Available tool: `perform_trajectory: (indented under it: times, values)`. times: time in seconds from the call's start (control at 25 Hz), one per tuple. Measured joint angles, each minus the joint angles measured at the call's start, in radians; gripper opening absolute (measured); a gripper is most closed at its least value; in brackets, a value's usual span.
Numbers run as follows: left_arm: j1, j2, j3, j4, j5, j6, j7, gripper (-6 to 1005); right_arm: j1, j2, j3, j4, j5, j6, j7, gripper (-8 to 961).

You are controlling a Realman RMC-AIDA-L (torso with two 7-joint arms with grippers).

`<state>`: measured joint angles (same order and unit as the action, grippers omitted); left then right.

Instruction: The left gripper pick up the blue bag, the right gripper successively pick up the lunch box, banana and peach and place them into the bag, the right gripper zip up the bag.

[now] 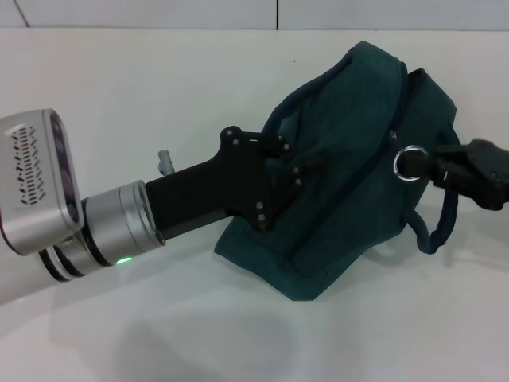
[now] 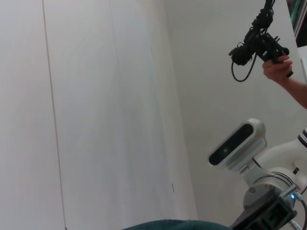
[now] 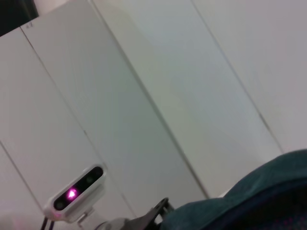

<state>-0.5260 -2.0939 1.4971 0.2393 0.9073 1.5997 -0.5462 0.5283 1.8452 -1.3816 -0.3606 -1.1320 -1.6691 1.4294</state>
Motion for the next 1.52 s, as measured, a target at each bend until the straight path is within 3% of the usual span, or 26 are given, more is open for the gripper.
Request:
perform_trajectory:
  times: [0.32, 0.48, 0.72, 0.96, 1.2, 1.4, 1.52]
  values:
    - [-0.005, 0.004, 0.001, 0.000, 0.012, 0.015, -0.015, 71, -0.050, 0.017, 0.065, -0.040, -0.001, -0.012, -0.146, 78]
    - [-0.010, 0.020, 0.002, 0.001, 0.057, 0.026, -0.020, 65, -0.095, 0.037, 0.112, -0.091, 0.002, -0.014, -0.217, 7]
    - [-0.011, 0.053, -0.001, 0.003, 0.091, 0.030, -0.034, 58, -0.152, 0.071, 0.229, -0.117, 0.000, -0.017, -0.306, 8]
    - [-0.009, 0.086, -0.005, 0.003, 0.094, 0.043, -0.065, 50, -0.171, 0.089, 0.276, -0.119, 0.003, -0.006, -0.355, 10]
    - [-0.004, 0.103, -0.040, 0.003, 0.080, 0.065, -0.101, 42, -0.192, 0.111, 0.346, -0.111, 0.001, 0.022, -0.387, 11]
    - [0.004, 0.097, -0.098, 0.003, 0.064, 0.076, -0.154, 36, -0.196, 0.128, 0.336, -0.117, 0.000, 0.025, -0.388, 12]
    - [0.018, 0.063, -0.151, 0.004, 0.029, 0.075, -0.182, 18, -0.195, 0.135, 0.334, -0.118, -0.001, 0.019, -0.387, 13]
